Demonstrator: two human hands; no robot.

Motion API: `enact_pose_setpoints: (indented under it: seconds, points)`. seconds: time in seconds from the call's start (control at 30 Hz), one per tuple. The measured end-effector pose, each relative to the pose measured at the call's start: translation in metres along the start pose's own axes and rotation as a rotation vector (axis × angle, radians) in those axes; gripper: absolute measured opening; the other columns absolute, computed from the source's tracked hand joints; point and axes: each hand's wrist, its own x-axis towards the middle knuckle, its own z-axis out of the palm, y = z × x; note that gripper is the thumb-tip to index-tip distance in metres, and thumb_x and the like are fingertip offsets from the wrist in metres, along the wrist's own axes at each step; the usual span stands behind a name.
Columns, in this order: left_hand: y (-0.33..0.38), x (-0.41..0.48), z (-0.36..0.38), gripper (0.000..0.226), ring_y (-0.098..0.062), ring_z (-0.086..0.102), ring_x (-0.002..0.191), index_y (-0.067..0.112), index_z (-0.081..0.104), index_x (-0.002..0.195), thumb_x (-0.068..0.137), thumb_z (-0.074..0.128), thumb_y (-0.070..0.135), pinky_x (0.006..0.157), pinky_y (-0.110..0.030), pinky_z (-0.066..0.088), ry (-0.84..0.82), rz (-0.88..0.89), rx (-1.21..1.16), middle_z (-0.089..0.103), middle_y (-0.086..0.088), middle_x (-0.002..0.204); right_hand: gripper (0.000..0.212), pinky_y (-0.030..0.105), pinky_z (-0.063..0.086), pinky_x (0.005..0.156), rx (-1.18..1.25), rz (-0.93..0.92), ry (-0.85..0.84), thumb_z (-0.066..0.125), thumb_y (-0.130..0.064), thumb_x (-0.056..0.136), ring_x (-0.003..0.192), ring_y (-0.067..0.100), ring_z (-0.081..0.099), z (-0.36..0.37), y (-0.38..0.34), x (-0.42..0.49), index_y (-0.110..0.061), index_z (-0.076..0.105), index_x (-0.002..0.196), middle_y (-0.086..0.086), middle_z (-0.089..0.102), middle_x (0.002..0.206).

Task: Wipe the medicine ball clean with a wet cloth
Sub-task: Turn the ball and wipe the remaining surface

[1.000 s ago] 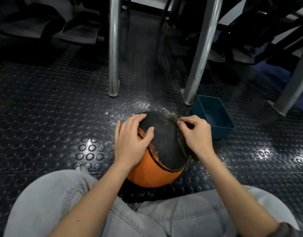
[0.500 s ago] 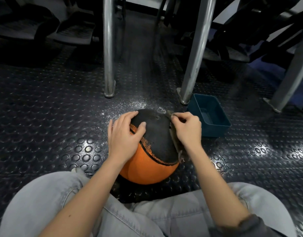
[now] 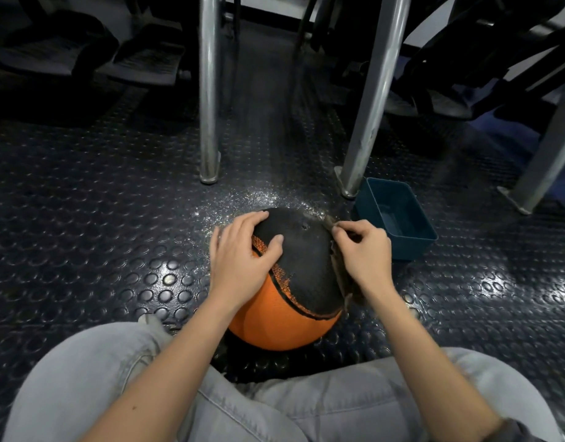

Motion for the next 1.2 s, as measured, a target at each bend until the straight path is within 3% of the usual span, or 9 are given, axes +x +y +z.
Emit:
enact_pose_setpoints:
  seconds: [0.1, 0.2, 0.33, 0.43, 0.63, 0.87, 1.07, 1.13, 1.2]
  points:
    - [-0.002, -0.002, -0.004, 0.073, -0.002, 0.033, 0.126, 0.031, 0.049, 0.128, 0.070, 0.026, 0.067, 0.115, -0.036, 0.004, -0.003, -0.051, -0.016, 0.041, 0.023, 0.126, 0.013, 0.020, 0.031, 0.068, -0.103, -0.229, 0.112, 0.063, -0.024, 0.088, 0.087, 0.014, 0.049, 0.010, -0.022, -0.032, -0.021, 0.074, 0.093, -0.014, 0.061, 0.089]
    - [-0.006, 0.000, -0.010, 0.081, -0.004, 0.029, 0.129, 0.033, 0.044, 0.132, 0.062, 0.030, 0.071, 0.115, -0.036, 0.006, -0.110, -0.054, -0.055, 0.036, 0.023, 0.128, 0.014, 0.023, 0.034, 0.064, -0.202, -0.440, 0.087, 0.063, -0.025, 0.085, 0.079, 0.011, 0.043, 0.011, -0.034, -0.044, -0.019, 0.074, 0.090, -0.010, 0.064, 0.088]
    - [-0.005, 0.002, -0.018, 0.107, -0.002, 0.016, 0.131, 0.036, 0.029, 0.141, 0.044, 0.047, 0.076, 0.113, -0.036, 0.011, -0.336, -0.014, -0.096, 0.025, 0.018, 0.141, 0.015, 0.033, 0.043, 0.081, -0.162, -0.265, -0.120, 0.064, -0.021, 0.086, 0.091, 0.019, 0.054, 0.000, -0.028, 0.007, -0.016, 0.075, 0.096, -0.002, 0.068, 0.096]
    - [0.000, 0.000, -0.015, 0.113, 0.001, 0.014, 0.130, 0.036, 0.025, 0.143, 0.041, 0.049, 0.079, 0.112, -0.034, 0.010, -0.346, -0.001, -0.082, 0.022, 0.018, 0.143, 0.018, 0.036, 0.049, 0.086, -0.201, -0.136, -0.163, 0.063, -0.022, 0.086, 0.100, 0.020, 0.061, 0.000, -0.036, 0.026, -0.017, 0.074, 0.099, 0.000, 0.070, 0.103]
    - [-0.006, -0.004, -0.016, 0.115, 0.001, 0.016, 0.128, 0.034, 0.027, 0.142, 0.039, 0.052, 0.077, 0.106, -0.027, 0.012, -0.274, -0.052, -0.120, 0.024, 0.016, 0.142, 0.016, 0.032, 0.041, 0.079, -0.258, -0.448, -0.219, 0.060, -0.025, 0.087, 0.093, 0.016, 0.049, 0.012, -0.065, -0.016, -0.022, 0.075, 0.094, -0.007, 0.063, 0.094]
    - [0.003, -0.004, -0.014, 0.114, 0.005, 0.012, 0.129, 0.036, 0.025, 0.143, 0.041, 0.048, 0.080, 0.112, -0.035, 0.009, -0.311, -0.032, -0.096, 0.021, 0.019, 0.143, 0.019, 0.035, 0.048, 0.084, -0.270, -0.133, -0.179, 0.060, -0.023, 0.089, 0.101, 0.022, 0.060, -0.001, -0.032, 0.029, -0.017, 0.073, 0.102, 0.001, 0.069, 0.102]
    - [-0.004, -0.004, -0.015, 0.112, 0.003, 0.016, 0.127, 0.033, 0.027, 0.143, 0.041, 0.047, 0.074, 0.106, -0.026, 0.009, -0.271, -0.057, -0.125, 0.025, 0.016, 0.144, 0.013, 0.029, 0.039, 0.066, -0.283, -0.549, -0.073, 0.064, -0.024, 0.085, 0.083, 0.016, 0.047, 0.014, -0.059, -0.036, -0.021, 0.076, 0.090, -0.007, 0.065, 0.089]
    - [-0.004, -0.004, -0.014, 0.112, 0.000, 0.017, 0.129, 0.032, 0.028, 0.143, 0.041, 0.047, 0.074, 0.108, -0.028, 0.010, -0.267, -0.052, -0.125, 0.026, 0.014, 0.144, 0.013, 0.031, 0.041, 0.068, -0.273, -0.556, -0.116, 0.064, -0.024, 0.085, 0.082, 0.016, 0.045, 0.012, -0.057, -0.034, -0.020, 0.075, 0.091, -0.005, 0.065, 0.090]
    - [-0.002, -0.003, -0.014, 0.113, 0.001, 0.016, 0.130, 0.033, 0.028, 0.143, 0.042, 0.048, 0.078, 0.111, -0.030, 0.010, -0.276, -0.041, -0.120, 0.025, 0.016, 0.143, 0.018, 0.033, 0.041, 0.075, -0.279, -0.411, -0.134, 0.061, -0.027, 0.088, 0.090, 0.017, 0.047, 0.010, -0.048, -0.010, -0.020, 0.074, 0.099, -0.004, 0.064, 0.096]
